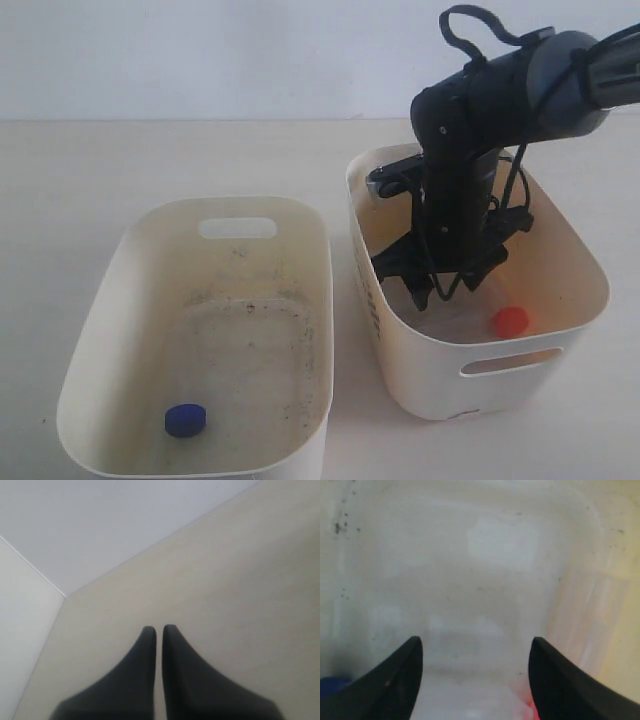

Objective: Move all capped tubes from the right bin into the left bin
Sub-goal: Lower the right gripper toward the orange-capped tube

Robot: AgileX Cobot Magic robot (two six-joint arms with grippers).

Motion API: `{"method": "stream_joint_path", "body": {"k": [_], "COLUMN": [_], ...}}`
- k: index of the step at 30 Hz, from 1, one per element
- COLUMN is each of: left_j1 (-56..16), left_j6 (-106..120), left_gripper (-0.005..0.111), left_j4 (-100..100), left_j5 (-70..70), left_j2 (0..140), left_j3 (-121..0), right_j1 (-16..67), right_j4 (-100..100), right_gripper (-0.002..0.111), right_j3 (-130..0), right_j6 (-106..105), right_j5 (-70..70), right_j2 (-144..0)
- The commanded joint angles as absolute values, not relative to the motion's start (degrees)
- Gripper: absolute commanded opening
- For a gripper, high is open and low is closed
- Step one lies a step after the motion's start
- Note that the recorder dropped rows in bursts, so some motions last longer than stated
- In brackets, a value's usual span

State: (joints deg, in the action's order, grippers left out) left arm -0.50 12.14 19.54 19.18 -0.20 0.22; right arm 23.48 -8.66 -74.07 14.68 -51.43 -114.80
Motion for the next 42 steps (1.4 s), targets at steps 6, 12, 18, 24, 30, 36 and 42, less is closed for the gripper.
{"method": "stream_joint_path", "body": {"k": [6, 12, 18, 24, 30, 36, 42], "left_j1": [-0.56, -0.56, -0.56, -0.56, -0.56, -0.56, -0.56], "left_j6": [12.07, 12.07, 12.07, 12.07, 12.07, 12.07, 12.07], "left_gripper": [0.004, 0.004, 0.004, 0.004, 0.004, 0.004, 0.004], "left_j4": [19.38, 19.38, 19.38, 19.38, 19.38, 19.38, 19.38], "left_j5": [18.9, 18.9, 18.9, 18.9, 18.9, 18.9, 18.9], "left_j2": [0.0, 0.0, 0.0, 0.0, 0.0, 0.0, 0.0], "left_j3": [0.0, 0.0, 0.0, 0.0, 0.0, 0.0, 0.0], "right_j1": [23.69, 23.69, 23.69, 23.69, 23.69, 24.34, 26.58], "right_j4": [-9.27, -9.49, -9.73, -11.25, -14.02, -14.97, -23.53], "right_gripper": [0.059, 0.049, 0.001, 0.008, 0.028, 0.054, 0.054], "right_j3": [-73.8, -73.8, -73.8, -74.43, -74.43, -74.43, -74.43], "right_j6": [14.4, 14.4, 14.59, 14.59, 17.11, 20.21, 26.29], "right_j5": [-50.31, -50.31, -51.67, -53.72, -53.87, -54.89, -59.05], "right_j2": [-117.88, -118.61, -118.61, -117.2, -114.53, -114.38, -114.38]}}
